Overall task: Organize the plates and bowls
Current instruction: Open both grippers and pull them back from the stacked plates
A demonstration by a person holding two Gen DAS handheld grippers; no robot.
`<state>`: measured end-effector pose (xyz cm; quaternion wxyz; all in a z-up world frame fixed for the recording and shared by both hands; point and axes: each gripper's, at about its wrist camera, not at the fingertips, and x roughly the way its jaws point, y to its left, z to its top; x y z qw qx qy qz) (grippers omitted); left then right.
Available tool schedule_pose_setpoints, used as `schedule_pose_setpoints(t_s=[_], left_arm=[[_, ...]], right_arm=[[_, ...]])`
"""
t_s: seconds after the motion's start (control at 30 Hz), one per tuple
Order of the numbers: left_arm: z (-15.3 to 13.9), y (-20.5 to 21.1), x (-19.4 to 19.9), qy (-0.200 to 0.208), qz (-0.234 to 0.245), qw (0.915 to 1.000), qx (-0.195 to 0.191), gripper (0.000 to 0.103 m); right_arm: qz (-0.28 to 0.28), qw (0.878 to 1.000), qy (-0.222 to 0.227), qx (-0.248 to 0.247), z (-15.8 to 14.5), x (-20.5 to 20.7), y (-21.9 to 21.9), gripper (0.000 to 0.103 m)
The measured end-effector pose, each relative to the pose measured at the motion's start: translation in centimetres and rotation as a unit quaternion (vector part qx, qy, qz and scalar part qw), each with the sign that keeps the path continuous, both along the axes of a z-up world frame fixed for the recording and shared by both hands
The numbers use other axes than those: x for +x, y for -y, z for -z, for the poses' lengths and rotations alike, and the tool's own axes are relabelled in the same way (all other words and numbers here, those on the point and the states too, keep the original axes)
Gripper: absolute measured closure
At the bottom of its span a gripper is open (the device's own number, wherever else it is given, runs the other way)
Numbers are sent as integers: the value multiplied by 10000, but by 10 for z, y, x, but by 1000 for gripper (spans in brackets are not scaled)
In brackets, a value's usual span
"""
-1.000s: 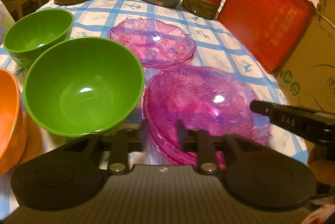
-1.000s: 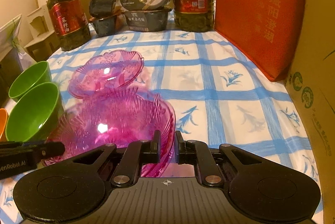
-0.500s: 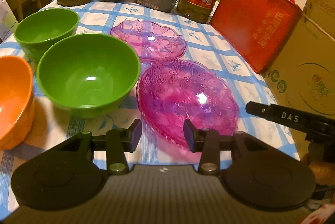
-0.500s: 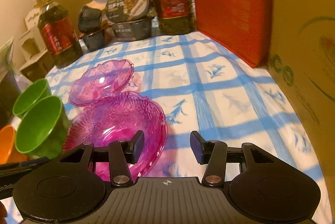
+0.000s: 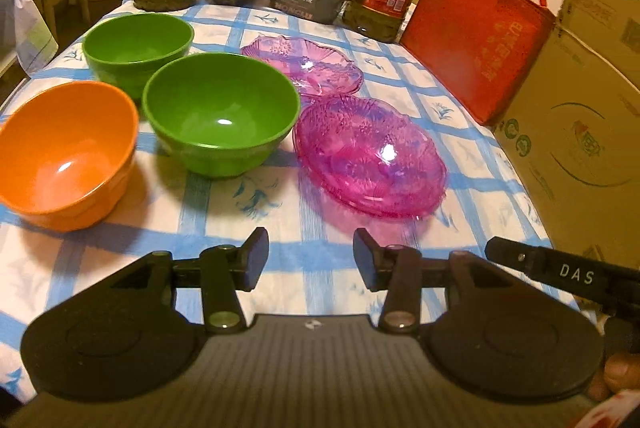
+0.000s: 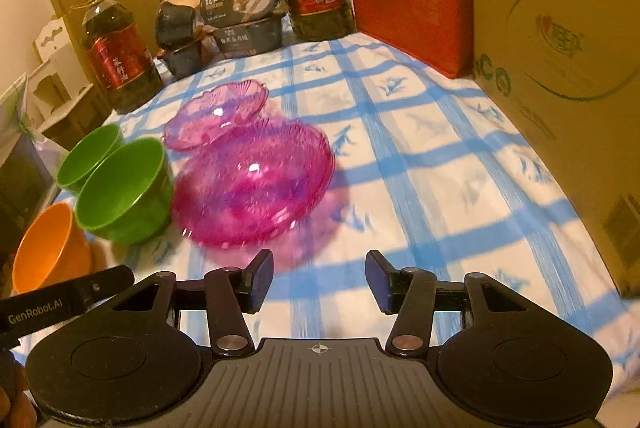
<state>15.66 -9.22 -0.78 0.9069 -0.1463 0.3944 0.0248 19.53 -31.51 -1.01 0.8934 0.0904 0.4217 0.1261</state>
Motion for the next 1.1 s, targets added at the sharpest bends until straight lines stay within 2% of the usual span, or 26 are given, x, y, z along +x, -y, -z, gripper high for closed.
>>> schedule_pose_setpoints(t_s=[0.47, 1.1], left_arm=[[-14, -14, -45, 56, 135, 9999, 13, 57], [-14, -15, -51, 19, 209, 9998, -36, 57]], right_arm=[[-199, 9993, -55, -325, -9, -49, -25, 50], [-267, 9990, -90, -339, -10, -54, -31, 49]])
